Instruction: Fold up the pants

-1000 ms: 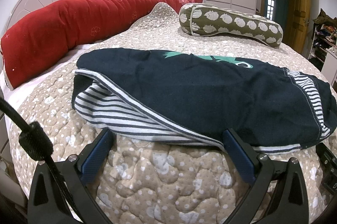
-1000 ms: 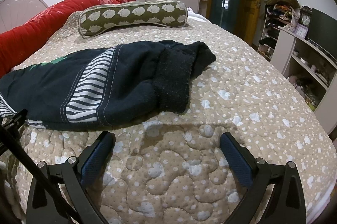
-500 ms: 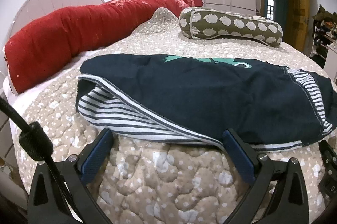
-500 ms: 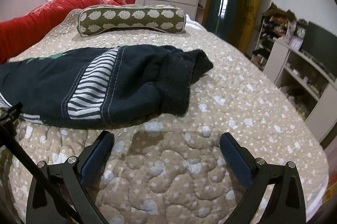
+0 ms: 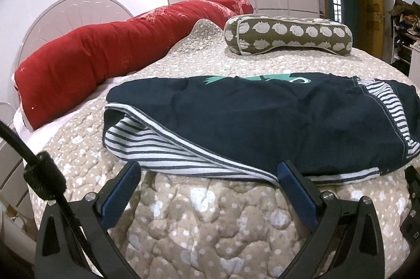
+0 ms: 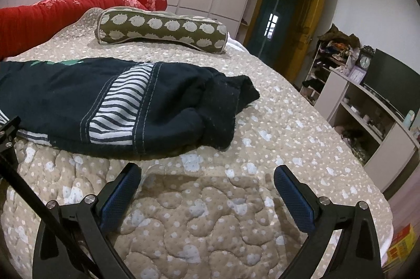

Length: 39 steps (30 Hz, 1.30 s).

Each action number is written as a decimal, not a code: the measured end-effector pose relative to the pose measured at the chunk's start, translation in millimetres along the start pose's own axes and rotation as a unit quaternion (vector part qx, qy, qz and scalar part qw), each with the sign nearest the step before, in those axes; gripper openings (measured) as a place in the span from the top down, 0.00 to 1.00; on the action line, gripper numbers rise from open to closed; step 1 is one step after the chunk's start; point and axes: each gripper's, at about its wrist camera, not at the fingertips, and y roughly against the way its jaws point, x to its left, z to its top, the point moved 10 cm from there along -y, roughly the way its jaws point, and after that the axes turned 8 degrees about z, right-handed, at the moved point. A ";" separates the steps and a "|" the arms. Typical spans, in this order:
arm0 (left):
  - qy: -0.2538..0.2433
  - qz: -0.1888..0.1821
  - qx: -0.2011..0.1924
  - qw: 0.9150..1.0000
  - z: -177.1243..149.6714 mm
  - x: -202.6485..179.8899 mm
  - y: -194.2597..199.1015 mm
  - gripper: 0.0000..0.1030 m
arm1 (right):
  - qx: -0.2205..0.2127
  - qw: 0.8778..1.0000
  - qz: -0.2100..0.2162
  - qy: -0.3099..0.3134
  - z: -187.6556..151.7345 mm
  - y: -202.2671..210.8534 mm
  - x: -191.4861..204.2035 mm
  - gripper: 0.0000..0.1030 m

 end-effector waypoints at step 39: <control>0.125 -0.156 0.122 0.972 5.5 50.6 15.9 0.00 | 0.059 0.936 0.293 -0.188 18.3 -7.6 -35.0 0.00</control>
